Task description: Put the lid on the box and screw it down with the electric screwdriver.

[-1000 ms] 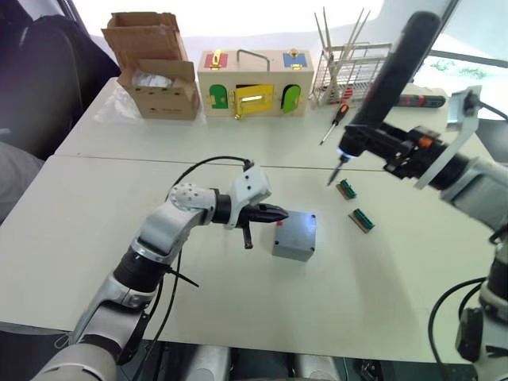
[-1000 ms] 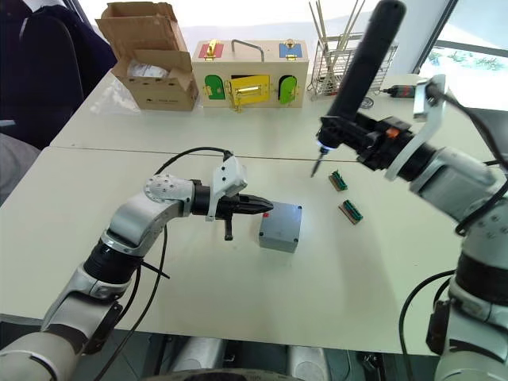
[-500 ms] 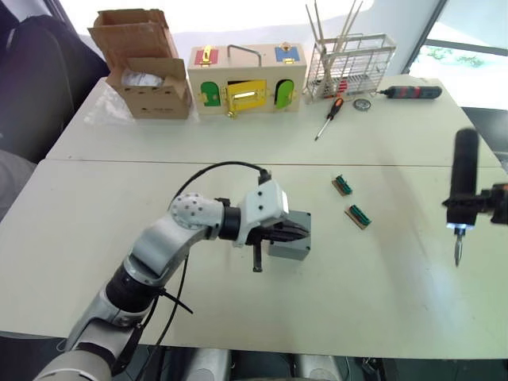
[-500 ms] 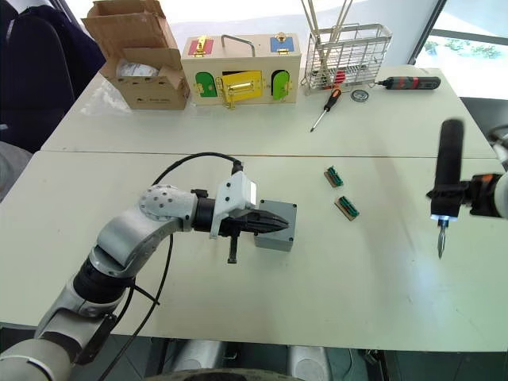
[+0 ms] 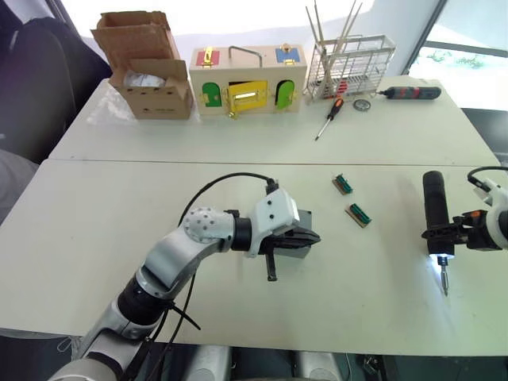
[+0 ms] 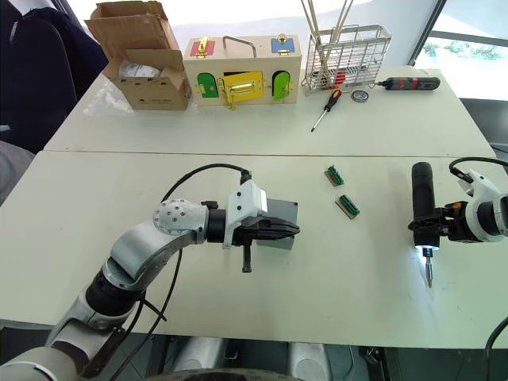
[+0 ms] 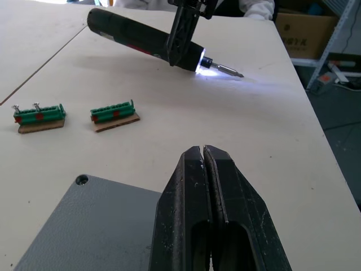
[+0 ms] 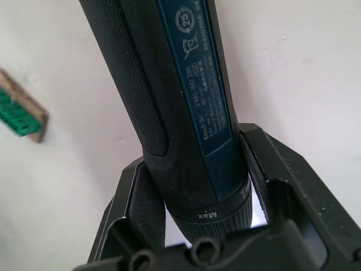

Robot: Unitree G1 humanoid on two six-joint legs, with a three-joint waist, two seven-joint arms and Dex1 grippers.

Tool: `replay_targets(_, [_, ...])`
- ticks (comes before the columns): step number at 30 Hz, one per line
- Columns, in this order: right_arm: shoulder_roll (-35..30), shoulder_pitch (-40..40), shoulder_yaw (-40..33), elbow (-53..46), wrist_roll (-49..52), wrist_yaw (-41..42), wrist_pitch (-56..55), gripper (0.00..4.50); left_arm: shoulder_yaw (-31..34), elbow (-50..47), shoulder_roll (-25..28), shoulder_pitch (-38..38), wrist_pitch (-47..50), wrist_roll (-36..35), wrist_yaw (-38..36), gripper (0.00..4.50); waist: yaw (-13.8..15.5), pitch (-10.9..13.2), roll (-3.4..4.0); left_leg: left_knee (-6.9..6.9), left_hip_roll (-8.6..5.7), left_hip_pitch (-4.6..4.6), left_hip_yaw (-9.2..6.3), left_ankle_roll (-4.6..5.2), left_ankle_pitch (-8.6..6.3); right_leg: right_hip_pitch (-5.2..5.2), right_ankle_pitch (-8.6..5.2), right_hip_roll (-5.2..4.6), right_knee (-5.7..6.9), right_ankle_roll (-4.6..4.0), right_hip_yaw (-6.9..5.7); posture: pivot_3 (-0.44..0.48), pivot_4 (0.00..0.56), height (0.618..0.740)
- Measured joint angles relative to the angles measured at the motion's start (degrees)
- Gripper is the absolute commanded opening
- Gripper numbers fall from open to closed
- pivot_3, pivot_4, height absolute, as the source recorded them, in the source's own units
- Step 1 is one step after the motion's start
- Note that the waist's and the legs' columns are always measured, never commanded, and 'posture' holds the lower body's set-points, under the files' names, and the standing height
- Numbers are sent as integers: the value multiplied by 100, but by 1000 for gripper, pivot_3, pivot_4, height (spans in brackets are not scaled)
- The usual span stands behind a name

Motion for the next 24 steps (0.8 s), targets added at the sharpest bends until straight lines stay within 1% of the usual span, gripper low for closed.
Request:
replay_targets(6, [270,-481,406,464,-570,270,-172,1774,-7,142,129,2,-18,13,-27,0,-11,0,0,0,1,0,-1,-2,1,-1,0,2,2,0,0,0,150,730])
replay_targets(8, [275,-526,490,562,-706,399,-246,2822,-5,180,173,1,-34,14,-38,0,-9,0,-2,3,0,0,-1,-1,1,1,0,1,2,0,0,0,150,730])
replay_targets(9, [287,-541,530,581,-776,458,-318,3123,-2,201,191,1,-51,17,-38,0,-5,0,-2,7,0,0,-1,-1,1,1,0,1,3,0,0,0,150,730])
replay_targets(11, [293,-571,583,586,-880,577,-436,3905,4,255,215,-21,-112,42,-25,0,1,0,-3,10,-1,0,-1,-2,1,4,0,1,4,0,-1,0,150,730])
replay_targets(13, [305,-586,595,591,-983,671,-538,4470,39,346,257,-90,-187,125,9,0,5,-1,-4,12,-1,0,-2,-2,0,5,0,1,5,0,-1,0,150,730])
replay_targets(16, [343,-632,613,623,-1177,730,-749,4470,168,498,331,-246,-285,222,80,0,0,-1,-4,12,-2,1,-1,-2,0,4,0,1,6,0,0,0,150,730])
replay_targets(20, [411,-977,611,610,-1464,939,-1379,4470,630,916,588,-559,-435,382,234,0,-33,1,0,9,-1,-1,6,-4,1,-19,-1,1,30,3,3,0,150,730])
replay_targets(22, [365,-1227,558,357,-1571,1128,-1803,4470,865,1140,736,-693,-517,452,282,0,-41,1,0,5,2,0,9,-5,1,-27,-3,2,37,5,3,0,150,730])
replay_targets(24, [375,-1357,323,28,-1545,1244,-2029,4470,941,1293,906,-748,-571,545,264,0,-32,1,-1,1,2,0,6,-5,1,-29,-3,2,38,6,1,0,150,730])
